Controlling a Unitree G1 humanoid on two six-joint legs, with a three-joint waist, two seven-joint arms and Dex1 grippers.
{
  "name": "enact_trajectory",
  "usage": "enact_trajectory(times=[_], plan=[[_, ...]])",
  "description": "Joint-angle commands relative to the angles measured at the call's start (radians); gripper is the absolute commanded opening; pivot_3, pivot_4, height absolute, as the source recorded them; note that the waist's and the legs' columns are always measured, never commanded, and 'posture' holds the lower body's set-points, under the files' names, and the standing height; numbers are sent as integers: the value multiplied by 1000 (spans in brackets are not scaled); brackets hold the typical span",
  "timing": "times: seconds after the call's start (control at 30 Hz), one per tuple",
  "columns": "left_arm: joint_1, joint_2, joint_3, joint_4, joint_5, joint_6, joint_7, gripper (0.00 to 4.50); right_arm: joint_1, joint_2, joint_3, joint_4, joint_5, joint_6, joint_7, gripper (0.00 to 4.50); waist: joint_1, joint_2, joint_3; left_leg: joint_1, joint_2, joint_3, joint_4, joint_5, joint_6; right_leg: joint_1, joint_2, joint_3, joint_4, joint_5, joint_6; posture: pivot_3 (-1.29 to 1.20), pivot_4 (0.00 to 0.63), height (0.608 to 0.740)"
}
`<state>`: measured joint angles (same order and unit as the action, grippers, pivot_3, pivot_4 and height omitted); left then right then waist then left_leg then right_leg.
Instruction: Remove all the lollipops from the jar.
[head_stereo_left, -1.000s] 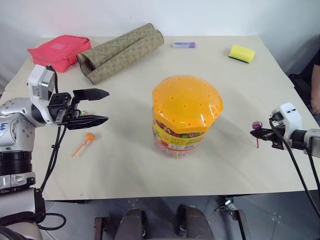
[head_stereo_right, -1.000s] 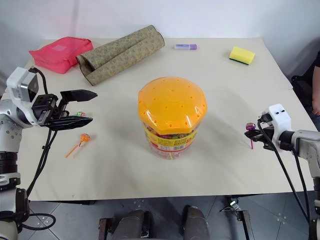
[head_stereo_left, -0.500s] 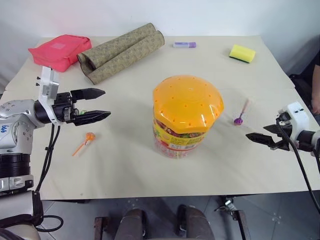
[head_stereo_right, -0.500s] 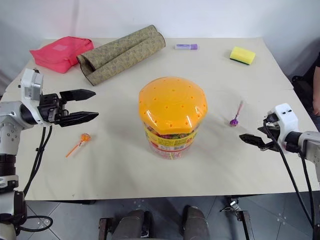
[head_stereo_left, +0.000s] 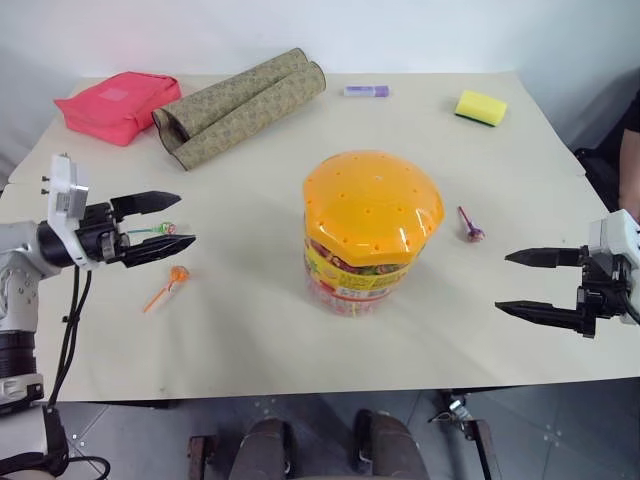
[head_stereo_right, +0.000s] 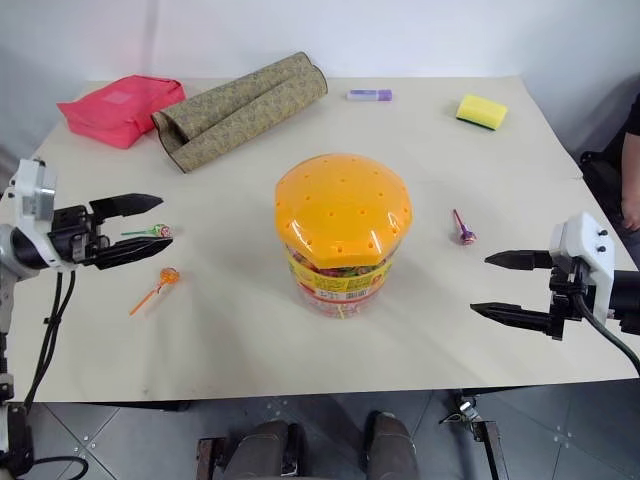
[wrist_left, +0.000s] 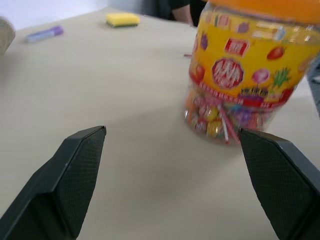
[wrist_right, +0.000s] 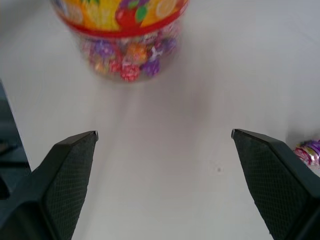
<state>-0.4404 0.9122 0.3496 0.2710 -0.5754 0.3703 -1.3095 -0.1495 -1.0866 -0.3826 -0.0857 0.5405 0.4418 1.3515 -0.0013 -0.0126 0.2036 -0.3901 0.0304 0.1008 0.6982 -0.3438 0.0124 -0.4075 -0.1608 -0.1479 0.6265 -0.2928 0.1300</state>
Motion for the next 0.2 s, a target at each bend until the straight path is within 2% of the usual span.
enact_trajectory(times=[0.03,0.2], plan=[[45,35,65,-31,-14,-18,-8,4500,-31,1,12,41,-13,-64,22,4476,0,0,0,0,0,0,0,0,0,0,0,0,0,0,0,0,150,740],[130,48,130,-74,-57,-3,-35,4500,-43,9,36,78,-19,-97,25,4476,3,0,0,0,0,0,0,0,0,0,0,0,0,0,0,0,150,740]])
